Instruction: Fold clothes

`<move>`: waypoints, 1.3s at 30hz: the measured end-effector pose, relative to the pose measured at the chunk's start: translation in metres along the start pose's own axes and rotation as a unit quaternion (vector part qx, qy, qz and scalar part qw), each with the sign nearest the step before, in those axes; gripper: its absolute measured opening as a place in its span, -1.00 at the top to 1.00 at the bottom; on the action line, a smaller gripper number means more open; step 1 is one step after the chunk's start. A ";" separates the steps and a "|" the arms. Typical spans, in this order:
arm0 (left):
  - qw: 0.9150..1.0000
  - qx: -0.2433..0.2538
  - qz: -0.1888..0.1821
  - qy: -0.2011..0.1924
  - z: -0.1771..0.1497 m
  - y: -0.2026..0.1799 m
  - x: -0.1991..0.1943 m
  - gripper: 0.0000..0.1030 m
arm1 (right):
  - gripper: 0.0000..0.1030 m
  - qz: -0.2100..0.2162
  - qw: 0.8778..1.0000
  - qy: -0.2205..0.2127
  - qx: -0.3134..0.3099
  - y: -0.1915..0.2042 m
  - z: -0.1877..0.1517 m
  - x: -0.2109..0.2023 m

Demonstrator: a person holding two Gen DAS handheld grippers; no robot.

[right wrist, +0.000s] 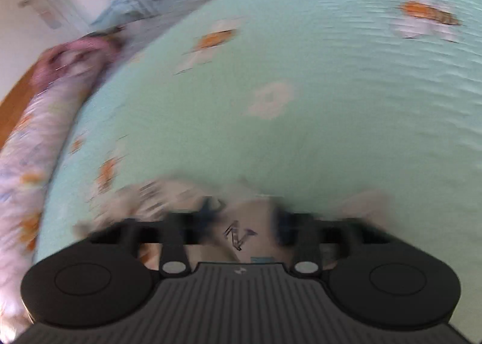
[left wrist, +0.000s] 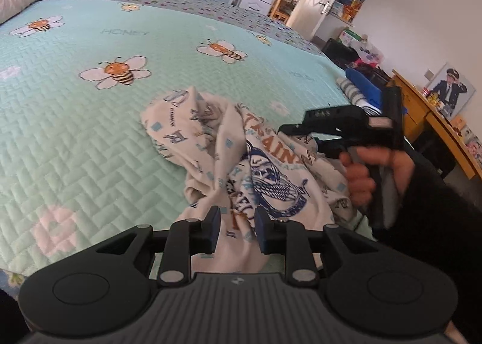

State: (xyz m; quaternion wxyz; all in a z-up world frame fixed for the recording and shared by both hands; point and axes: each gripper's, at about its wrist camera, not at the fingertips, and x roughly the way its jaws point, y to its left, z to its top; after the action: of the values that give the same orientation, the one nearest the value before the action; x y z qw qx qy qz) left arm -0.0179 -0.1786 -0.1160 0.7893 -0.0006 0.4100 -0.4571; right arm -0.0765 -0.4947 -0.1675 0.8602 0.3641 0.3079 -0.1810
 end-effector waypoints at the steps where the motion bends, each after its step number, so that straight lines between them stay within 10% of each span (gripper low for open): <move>1: 1.000 -0.002 0.001 -0.002 0.001 0.001 -0.001 0.50 | 0.48 0.016 1.000 -0.009 -0.023 0.010 -0.005 -0.008; 5: 1.000 -0.012 -0.001 -0.014 0.006 0.004 -0.005 0.50 | 0.49 0.122 0.976 -0.094 -0.154 0.046 -0.050 -0.085; 9: 1.000 -0.015 -0.008 -0.016 0.007 0.003 -0.004 0.50 | 0.37 0.168 0.943 -0.054 -0.283 0.053 -0.091 -0.131; 15: 1.000 -0.003 -0.013 -0.007 0.006 -0.005 0.000 0.50 | 0.05 0.127 0.976 -0.042 -0.169 0.000 -0.096 -0.147; 19: 1.000 0.001 -0.007 -0.002 0.006 -0.006 0.002 0.43 | -0.64 0.120 0.984 -0.091 -0.092 -0.004 -0.070 -0.148; 24: 1.000 0.005 -0.001 -0.007 0.008 -0.008 -0.001 0.41 | -0.57 0.074 0.994 -0.018 -0.085 0.014 -0.064 -0.090; 26: 1.000 0.004 0.004 -0.009 0.009 -0.007 -0.004 0.39 | 0.17 0.071 0.993 0.007 -0.092 0.018 -0.074 -0.078; 32: 1.000 -0.009 0.009 -0.011 0.011 0.000 -0.003 0.38 | 0.62 0.034 0.975 -0.047 -0.216 0.051 -0.094 -0.095; 35: 1.000 -0.011 0.001 -0.009 0.008 -0.001 -0.001 0.38 | 0.53 0.005 0.960 -0.061 -0.273 0.056 -0.096 -0.103; 39: 1.000 -0.008 -0.008 -0.001 0.004 -0.005 0.002 0.38 | -0.13 -0.010 0.961 -0.036 -0.273 0.058 -0.080 -0.075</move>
State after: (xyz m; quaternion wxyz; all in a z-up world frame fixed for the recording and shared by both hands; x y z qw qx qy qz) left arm -0.0188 -0.1845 -0.1131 0.7860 -0.0103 0.4126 -0.4603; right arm -0.1333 -0.3898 -0.1314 0.9356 0.1058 0.3179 -0.1114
